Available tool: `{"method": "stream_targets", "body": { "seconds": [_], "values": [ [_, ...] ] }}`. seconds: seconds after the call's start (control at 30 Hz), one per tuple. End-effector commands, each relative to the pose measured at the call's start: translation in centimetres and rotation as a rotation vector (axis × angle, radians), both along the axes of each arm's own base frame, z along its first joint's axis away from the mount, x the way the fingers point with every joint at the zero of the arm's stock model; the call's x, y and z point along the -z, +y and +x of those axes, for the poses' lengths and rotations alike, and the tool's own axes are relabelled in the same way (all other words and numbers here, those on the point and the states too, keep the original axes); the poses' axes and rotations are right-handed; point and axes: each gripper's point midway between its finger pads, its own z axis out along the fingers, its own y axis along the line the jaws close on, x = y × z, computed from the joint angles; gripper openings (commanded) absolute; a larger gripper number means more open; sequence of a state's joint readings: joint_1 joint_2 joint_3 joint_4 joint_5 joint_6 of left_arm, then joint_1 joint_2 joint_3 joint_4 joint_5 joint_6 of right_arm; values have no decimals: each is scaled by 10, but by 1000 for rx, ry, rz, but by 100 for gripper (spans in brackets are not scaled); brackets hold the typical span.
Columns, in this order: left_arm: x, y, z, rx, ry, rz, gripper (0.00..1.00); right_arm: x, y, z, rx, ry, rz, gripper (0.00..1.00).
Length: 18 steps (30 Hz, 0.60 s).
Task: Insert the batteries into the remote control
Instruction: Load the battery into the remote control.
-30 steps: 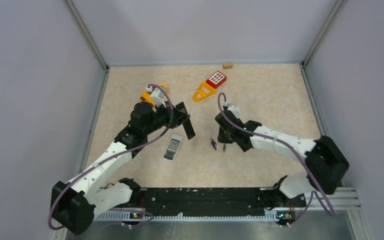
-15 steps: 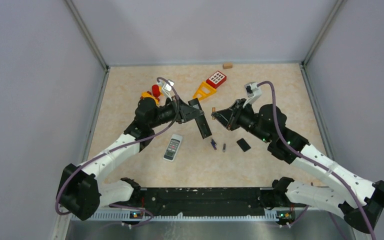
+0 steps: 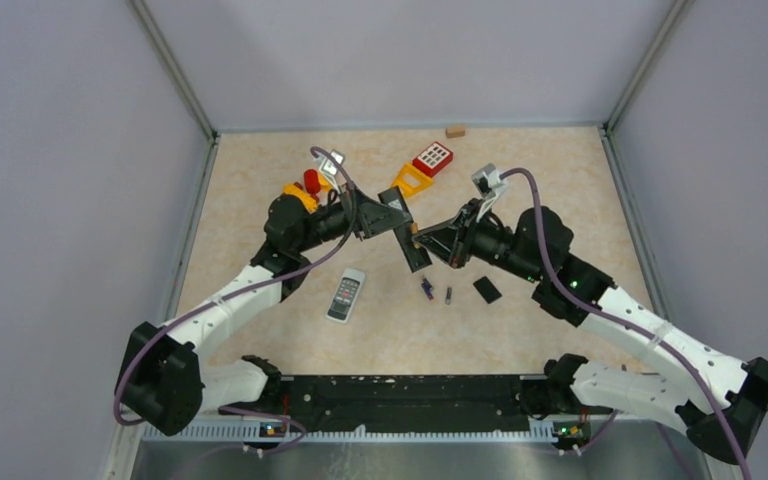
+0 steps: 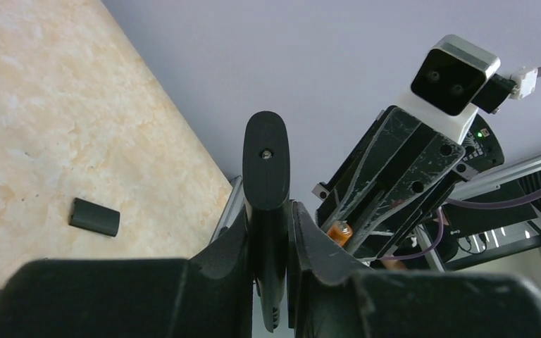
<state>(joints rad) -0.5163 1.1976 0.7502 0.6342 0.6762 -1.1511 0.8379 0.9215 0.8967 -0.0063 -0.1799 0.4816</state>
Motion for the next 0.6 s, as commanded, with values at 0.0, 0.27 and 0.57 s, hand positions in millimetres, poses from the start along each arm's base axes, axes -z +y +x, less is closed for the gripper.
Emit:
{"method": "stream_targets", "body": {
  "seconds": [0.0, 0.27, 0.57],
  "values": [
    [-36, 1, -3, 7, -72, -83, 0, -8, 2, 1, 3, -48, -39, 0],
    [-35, 1, 5, -24, -20, -98, 0, 3, 8, 6, 36, -52, -137, 0],
    [-37, 3, 6, -32, -11, -99, 0, 10, 7, 7, 39, -57, -187, 6]
  ]
}}
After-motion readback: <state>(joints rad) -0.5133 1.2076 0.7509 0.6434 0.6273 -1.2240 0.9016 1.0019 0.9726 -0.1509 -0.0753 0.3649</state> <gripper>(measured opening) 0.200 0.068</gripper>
